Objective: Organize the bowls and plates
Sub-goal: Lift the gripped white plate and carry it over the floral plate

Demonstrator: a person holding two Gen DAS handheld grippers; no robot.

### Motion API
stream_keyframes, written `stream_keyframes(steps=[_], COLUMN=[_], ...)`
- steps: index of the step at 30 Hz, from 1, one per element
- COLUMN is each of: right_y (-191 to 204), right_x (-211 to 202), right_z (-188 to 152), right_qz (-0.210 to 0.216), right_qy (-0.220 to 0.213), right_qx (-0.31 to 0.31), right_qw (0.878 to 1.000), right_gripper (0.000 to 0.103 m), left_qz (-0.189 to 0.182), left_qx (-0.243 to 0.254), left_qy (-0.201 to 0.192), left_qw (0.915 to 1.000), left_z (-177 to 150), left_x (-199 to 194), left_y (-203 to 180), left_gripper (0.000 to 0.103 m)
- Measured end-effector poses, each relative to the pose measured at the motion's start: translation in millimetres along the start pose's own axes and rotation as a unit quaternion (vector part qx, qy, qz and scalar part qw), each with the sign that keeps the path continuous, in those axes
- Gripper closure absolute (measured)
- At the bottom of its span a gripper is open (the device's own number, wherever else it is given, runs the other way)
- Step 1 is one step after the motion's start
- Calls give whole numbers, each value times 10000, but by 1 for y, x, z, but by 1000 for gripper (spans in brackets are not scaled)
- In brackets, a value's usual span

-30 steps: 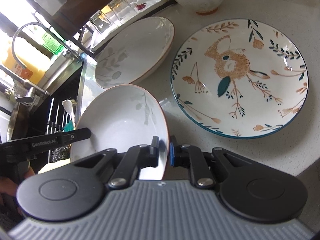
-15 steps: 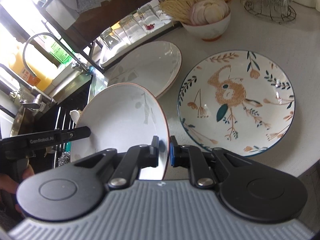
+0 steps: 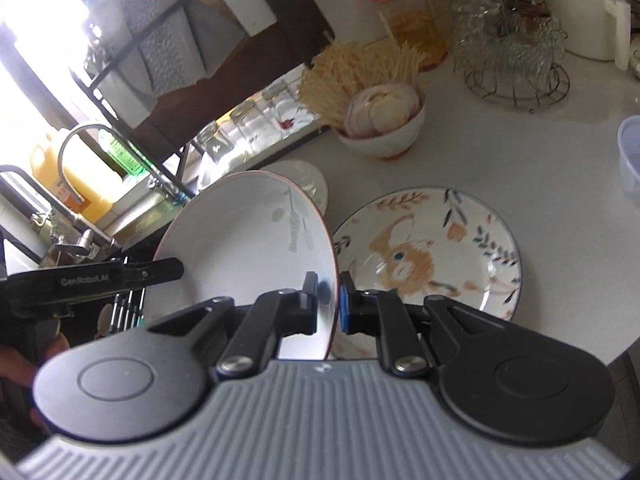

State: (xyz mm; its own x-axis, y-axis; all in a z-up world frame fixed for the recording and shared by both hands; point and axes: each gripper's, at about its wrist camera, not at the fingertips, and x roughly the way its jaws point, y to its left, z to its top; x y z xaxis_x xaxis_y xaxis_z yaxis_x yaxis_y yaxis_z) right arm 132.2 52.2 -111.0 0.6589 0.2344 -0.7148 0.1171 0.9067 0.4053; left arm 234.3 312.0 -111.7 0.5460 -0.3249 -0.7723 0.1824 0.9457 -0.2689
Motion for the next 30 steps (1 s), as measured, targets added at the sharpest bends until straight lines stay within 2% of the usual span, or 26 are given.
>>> stream_keyframes(steps=[10,13,18,30], right_y=[-60,-77,-90,-112], right_x=[0,6,21,38], right_z=[17,21,26,32], right_qz=[-168,-142,-174,-243], right_qy=[62,121,213,301], right_qx=[135,263,116,-4], right_qw=[9997,9995,9996,9992], right_gripper=[89,89,89,89], left_qz=[89,135,329,626], left_qx=[109,1,-86,105], left_qy=[171,397,646,923], left_qw=[9998,9991,9973,9937], left_z=[0,-4,-8,1], left_x=[41,59,85,116], left_y=[-61,-66,-73,-92], left_gripper=[86,86,85,84])
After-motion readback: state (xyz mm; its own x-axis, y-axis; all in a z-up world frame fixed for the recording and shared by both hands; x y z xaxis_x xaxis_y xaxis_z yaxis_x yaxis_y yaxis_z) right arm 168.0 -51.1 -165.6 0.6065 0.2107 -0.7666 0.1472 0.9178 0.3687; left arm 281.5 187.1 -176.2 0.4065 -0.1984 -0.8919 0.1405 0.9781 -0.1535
